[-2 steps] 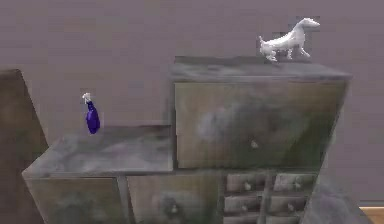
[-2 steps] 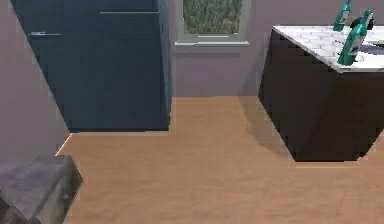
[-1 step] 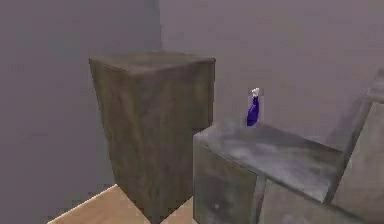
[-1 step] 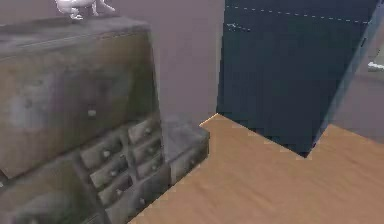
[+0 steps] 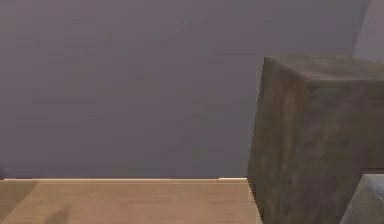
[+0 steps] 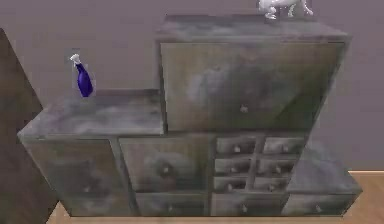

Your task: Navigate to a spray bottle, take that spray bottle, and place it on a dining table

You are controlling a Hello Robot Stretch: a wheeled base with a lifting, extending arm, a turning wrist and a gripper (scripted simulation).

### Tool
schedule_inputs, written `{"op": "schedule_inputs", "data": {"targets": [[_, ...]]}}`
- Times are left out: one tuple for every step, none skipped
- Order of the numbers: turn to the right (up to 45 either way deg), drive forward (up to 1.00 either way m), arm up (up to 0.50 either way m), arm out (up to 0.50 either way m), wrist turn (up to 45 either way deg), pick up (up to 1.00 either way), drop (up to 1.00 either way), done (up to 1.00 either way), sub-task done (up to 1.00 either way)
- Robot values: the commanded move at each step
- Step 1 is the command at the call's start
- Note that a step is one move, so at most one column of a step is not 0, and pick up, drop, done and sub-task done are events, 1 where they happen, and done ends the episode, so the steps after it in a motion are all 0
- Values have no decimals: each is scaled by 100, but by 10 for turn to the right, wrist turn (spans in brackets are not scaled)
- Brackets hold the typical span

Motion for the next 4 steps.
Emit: {"op": "schedule_inputs", "data": {"targets": [[-240, 0, 0, 0, 0, 0, 0, 0, 0], [450, 0, 0, 0, 0, 0, 0, 0, 0], [450, 0, 0, 0, 0, 0, 0, 0, 0], [0, 35, 0, 0, 0, 0, 0, 0, 0]]}}
